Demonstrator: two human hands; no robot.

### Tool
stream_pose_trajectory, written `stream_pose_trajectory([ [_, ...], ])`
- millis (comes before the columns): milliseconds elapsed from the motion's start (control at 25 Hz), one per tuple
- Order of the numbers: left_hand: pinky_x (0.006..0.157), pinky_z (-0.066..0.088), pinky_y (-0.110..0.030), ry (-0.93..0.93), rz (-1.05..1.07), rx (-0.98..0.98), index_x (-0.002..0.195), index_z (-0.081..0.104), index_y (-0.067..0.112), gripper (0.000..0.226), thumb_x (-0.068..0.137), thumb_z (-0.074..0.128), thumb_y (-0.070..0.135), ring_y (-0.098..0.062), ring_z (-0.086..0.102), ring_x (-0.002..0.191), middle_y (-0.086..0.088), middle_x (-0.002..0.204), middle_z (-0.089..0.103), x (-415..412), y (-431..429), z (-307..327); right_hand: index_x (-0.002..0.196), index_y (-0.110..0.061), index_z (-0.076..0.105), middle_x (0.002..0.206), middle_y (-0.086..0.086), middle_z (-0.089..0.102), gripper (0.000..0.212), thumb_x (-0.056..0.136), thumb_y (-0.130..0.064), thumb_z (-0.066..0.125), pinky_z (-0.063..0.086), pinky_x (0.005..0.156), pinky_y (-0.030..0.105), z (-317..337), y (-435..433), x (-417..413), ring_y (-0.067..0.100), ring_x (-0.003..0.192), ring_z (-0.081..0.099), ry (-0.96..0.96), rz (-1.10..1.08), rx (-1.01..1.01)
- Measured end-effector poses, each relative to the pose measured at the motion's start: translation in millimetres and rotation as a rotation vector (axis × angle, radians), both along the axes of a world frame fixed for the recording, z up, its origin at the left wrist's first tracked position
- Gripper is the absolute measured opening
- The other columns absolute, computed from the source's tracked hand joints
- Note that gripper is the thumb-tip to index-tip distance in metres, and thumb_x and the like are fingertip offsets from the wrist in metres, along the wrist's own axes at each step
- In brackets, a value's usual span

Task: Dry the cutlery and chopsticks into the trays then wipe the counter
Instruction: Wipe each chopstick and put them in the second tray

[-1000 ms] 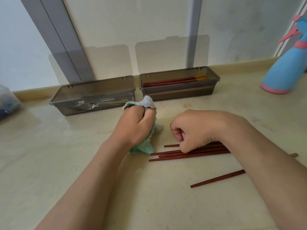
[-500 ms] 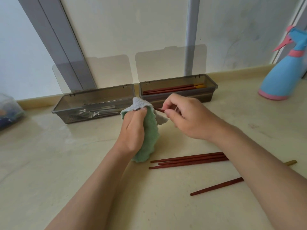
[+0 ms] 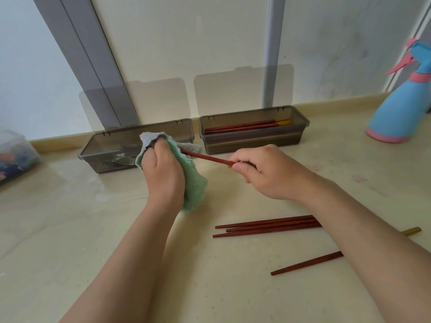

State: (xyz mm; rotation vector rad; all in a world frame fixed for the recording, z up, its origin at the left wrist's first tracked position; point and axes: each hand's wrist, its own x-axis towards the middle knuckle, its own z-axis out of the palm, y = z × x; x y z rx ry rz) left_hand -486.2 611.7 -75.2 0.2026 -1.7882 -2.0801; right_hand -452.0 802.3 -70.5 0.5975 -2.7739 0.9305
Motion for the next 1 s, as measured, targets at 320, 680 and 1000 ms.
stream_pose_trajectory([
  [320,0.042,0.03,-0.019,0.085,-0.099,-0.258,0.059,0.033,0.019,0.044,0.101,0.032,0.01,-0.003,0.032,0.042,0.015,0.044,0.036,13,19,-5,0.083,-0.007,0.064,0.067,0.004,0.062,0.027,0.103,-0.02,0.051,0.048,0.064,0.038,-6,-29,4,0.016,0.064,0.057,-0.068,0.037,-0.149],
  [680,0.047,0.032,-0.014,0.172,-0.145,-0.401,0.061,0.039,0.013,0.044,0.103,0.031,0.004,-0.001,0.038,0.045,0.01,0.052,0.043,19,29,-13,0.082,-0.006,0.064,0.062,0.007,0.057,0.028,0.104,-0.014,0.05,0.044,0.043,0.028,0,-27,11,0.01,0.046,0.049,-0.238,0.042,-0.233],
  [1000,0.051,0.037,-0.019,0.223,-0.562,-0.615,0.06,0.041,0.014,0.046,0.105,0.034,0.008,-0.009,0.04,0.052,0.003,0.054,0.043,17,22,-15,0.096,-0.014,0.068,0.076,0.001,0.064,0.015,0.1,-0.025,0.058,0.04,0.039,0.018,7,-17,-1,0.01,0.051,0.06,-0.151,-0.146,-0.533],
])
